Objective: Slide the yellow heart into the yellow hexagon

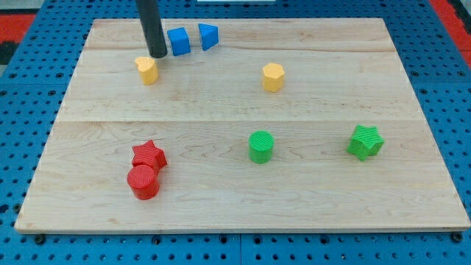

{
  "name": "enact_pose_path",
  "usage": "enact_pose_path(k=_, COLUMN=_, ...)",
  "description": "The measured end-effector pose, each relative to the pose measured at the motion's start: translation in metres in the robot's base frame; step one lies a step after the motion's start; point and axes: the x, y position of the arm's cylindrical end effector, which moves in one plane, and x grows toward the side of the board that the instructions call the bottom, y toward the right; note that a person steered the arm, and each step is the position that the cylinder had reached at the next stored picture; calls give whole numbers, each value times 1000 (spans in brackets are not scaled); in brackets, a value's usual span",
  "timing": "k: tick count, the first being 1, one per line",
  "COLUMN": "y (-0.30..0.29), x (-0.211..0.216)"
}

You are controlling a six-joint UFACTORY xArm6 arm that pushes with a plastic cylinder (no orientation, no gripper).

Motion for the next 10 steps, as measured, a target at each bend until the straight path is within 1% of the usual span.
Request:
enact_pose_path(k=1, y=11, x=3)
enact_pose_path(k=2, y=23, x=28)
enact_pose_path(k=3, y=47, x=57)
enact_pose_path(k=4, y=18, x=120)
enact_pose_path(k=5, y=-45, x=119)
enact_pose_path(k=6, y=-80, x=96)
enact_pose_path(k=7, y=-135, x=101)
enact_pose_path(k=8, y=-145, x=97)
enact_pose_path(k=9, y=-129, x=94)
enact_pose_path(k=10, y=-20, x=92)
